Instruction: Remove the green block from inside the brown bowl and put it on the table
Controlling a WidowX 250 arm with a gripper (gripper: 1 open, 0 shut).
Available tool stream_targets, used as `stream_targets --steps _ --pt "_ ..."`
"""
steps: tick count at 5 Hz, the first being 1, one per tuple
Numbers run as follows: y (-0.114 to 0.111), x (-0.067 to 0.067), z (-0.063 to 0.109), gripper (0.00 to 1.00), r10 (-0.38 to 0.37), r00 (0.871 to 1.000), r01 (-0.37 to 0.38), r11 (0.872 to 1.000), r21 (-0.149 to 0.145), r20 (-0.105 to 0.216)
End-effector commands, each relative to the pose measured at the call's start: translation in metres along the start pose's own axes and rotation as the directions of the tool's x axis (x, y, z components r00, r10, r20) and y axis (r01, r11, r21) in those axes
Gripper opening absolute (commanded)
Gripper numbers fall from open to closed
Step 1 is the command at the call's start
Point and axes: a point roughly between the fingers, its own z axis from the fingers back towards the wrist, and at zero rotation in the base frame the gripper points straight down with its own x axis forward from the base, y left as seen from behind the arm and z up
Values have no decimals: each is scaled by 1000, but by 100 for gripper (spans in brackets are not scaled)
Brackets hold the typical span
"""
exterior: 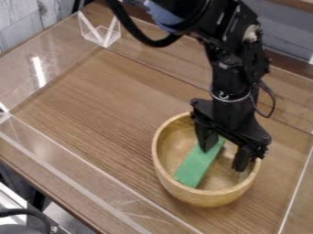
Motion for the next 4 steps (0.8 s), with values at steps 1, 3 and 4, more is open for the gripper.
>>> stream_targets --steps 1,3,4 --pt "15 -18 -35 100 16 995 -15 1000 10 -97" --pt "20 -19 -45 100 25 994 -25 1000 6 -106" --pt "23 -21 -51 100 30 993 -30 1000 4 -113"
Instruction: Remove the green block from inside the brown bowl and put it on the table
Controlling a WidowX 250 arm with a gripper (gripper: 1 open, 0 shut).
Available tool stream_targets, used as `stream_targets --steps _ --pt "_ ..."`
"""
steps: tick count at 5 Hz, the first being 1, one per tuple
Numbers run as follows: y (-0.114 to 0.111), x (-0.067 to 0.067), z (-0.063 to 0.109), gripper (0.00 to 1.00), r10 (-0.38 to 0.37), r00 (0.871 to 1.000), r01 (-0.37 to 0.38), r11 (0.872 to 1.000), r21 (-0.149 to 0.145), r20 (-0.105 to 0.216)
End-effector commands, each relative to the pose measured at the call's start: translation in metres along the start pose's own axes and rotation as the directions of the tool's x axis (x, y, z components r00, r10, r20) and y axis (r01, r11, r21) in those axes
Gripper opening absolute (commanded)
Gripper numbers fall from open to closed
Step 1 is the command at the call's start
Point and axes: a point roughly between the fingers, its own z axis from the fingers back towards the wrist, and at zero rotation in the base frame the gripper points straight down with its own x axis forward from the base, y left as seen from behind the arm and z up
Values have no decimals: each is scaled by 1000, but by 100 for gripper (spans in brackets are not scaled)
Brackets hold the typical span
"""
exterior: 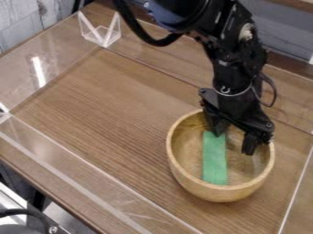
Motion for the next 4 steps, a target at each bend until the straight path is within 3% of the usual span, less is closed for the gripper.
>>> stream_targets --steps 1,2,4 --pt "18 -47 -43 100 65 975 -63 998 16 -215" --pt "18 -47 -45 0 70 974 -68 998 17 -216" --pt "19 -50 -39 0 81 970 -80 997 16 -229"
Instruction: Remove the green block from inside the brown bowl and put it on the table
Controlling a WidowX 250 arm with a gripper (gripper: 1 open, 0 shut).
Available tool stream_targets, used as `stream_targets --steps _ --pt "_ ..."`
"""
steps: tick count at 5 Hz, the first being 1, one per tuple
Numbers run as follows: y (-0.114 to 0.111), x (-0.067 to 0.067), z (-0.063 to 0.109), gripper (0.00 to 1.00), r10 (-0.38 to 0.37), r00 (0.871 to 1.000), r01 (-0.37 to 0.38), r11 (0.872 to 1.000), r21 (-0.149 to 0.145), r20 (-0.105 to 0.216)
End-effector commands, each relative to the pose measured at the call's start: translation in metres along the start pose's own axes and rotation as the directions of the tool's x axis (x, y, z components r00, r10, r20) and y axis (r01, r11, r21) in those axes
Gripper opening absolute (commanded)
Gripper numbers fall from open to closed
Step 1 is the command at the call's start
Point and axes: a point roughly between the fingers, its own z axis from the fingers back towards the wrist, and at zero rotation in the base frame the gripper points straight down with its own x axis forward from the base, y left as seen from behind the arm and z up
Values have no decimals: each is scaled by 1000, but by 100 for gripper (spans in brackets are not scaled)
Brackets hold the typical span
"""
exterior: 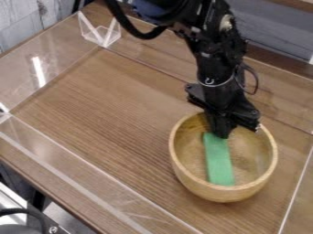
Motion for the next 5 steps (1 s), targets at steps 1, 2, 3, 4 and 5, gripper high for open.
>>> stream_targets --steps 1,2,3,4,5 --pt "11 -49 -30 0 41 972 -37 999 23 -230" --pt "13 -51 -21 0 49 969 -44 999 27 -242" --pt "15 -52 -12 0 58 965 -52 998 31 -255" --pt "16 -53 -3 0 67 961 -61 998 33 -268" --pt "19 -55 7 0 78 956 -70 997 37 -283"
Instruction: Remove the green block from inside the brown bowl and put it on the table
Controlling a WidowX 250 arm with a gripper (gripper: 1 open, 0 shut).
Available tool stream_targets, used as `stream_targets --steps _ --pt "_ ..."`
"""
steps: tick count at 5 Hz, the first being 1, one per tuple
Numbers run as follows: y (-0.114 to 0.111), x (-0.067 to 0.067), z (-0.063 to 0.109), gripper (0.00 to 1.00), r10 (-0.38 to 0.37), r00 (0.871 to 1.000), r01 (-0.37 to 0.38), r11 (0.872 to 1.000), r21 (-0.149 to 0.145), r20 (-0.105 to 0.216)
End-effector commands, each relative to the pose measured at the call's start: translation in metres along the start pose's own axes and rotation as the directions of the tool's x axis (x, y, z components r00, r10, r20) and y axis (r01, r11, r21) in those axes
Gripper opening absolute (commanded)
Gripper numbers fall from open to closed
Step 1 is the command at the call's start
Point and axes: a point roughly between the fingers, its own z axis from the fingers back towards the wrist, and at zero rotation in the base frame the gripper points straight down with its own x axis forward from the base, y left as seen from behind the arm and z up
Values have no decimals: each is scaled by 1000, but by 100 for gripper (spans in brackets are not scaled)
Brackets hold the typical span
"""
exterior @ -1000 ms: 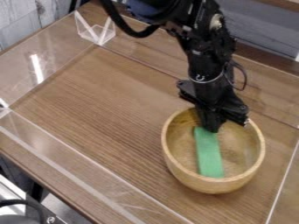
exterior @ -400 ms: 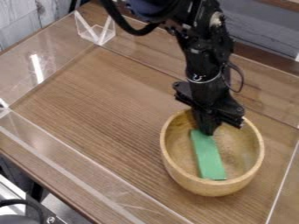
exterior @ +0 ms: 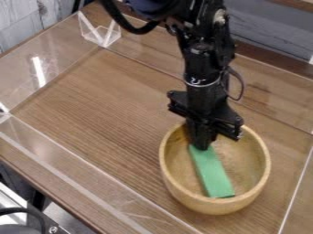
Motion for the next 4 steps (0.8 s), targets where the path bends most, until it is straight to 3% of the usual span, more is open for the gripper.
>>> stream_targets --steps 1,4 --pt "11 -20 2 0 32 996 -31 999 17 -81" --pt "17 -22 38 0 56 995 -56 998 4 -78"
